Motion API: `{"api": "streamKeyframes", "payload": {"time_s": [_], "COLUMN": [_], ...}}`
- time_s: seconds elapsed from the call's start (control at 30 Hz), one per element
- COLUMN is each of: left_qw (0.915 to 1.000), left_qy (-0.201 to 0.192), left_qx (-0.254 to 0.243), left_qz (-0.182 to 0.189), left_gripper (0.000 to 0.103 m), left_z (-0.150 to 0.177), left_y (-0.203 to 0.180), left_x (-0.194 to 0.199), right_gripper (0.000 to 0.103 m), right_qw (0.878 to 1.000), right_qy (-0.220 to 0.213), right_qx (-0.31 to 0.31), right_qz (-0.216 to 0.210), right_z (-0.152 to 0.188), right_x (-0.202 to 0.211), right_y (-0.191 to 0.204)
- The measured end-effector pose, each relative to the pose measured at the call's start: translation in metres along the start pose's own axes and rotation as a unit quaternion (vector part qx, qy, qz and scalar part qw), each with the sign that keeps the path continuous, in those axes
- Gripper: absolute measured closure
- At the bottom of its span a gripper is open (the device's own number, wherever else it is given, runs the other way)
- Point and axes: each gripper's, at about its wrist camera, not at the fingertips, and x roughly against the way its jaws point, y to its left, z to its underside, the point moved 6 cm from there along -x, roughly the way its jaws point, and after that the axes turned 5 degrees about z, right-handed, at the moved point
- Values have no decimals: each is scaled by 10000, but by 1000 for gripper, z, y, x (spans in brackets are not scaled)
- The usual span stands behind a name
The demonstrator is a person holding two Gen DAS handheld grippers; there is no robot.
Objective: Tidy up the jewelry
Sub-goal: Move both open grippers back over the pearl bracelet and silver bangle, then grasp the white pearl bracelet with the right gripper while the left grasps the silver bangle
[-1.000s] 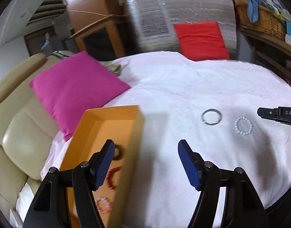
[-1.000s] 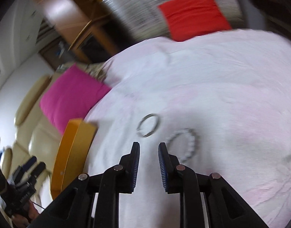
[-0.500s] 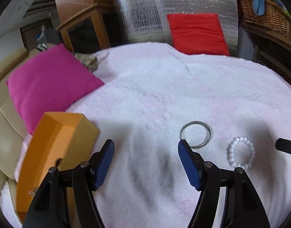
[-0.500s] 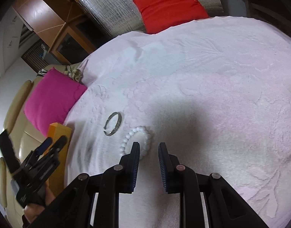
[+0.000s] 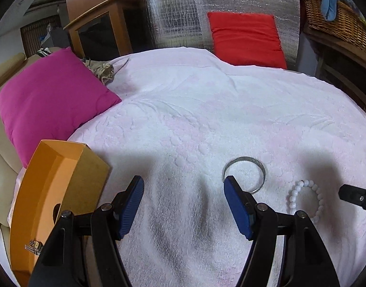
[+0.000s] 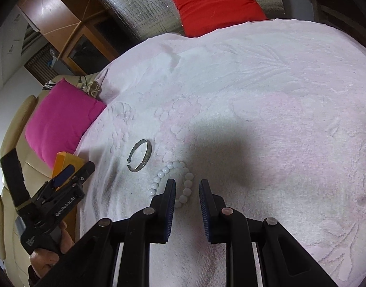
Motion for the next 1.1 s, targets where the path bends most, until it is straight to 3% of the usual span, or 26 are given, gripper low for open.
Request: {"api": "streamKeyframes", "payload": {"time_s": [1.1], "left_qw": [9998], "left_qy": [174], "left_qx": [-55], "left_qz": [-50], "left_gripper": [33], "left_z": [8], "left_y": [-1], "left_x": [-7], "right_gripper": [80], "right_qw": [9992], "right_qy": [317], "right_qx": [-15], "right_qz": [255], "right_z": [4], "right_x": [-28], "right_y": [1]}}
